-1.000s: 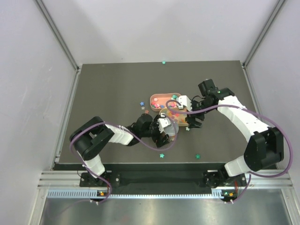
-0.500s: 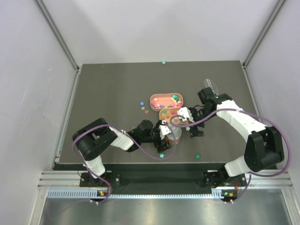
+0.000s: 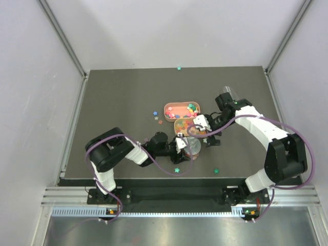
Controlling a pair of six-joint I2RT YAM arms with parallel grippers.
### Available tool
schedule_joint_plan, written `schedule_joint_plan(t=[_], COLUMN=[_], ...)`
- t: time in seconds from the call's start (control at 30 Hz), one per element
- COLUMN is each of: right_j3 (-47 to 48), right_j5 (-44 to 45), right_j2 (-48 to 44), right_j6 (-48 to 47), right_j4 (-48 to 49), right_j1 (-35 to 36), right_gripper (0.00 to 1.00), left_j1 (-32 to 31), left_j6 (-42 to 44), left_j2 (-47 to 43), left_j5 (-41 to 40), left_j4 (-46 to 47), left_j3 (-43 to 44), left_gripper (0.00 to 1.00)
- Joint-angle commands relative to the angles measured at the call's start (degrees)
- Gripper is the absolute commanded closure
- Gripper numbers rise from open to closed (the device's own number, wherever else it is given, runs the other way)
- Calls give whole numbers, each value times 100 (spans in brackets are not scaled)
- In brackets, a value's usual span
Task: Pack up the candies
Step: Screw the bottle lid onto the packing bottle.
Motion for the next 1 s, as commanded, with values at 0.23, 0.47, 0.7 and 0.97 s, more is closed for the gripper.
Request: schedule_joint_plan(t=[0.23, 0.47, 0.7, 0.97], right_j3=[1054, 1485, 1204, 1275], right_j5=[-426, -489, -216, -101], right_j2=[696, 1189, 1128, 1312], right_j6=[-1592, -2461, -3403, -3579], right_j4=[-1263, -2036, -2503, -2653], right_j1=[36, 255, 528, 747], right_gripper=[0, 0, 0, 0], left_j1=[-76, -85, -85, -85], left_j6=[286, 295, 295, 295], left_j2=[375, 375, 410, 445], left_j5=[6, -29, -46, -47], left_j4=[-1156, -1236, -1306, -1394], left_j3=[-112, -86, -42, 11], left_gripper=[62, 62, 63, 63])
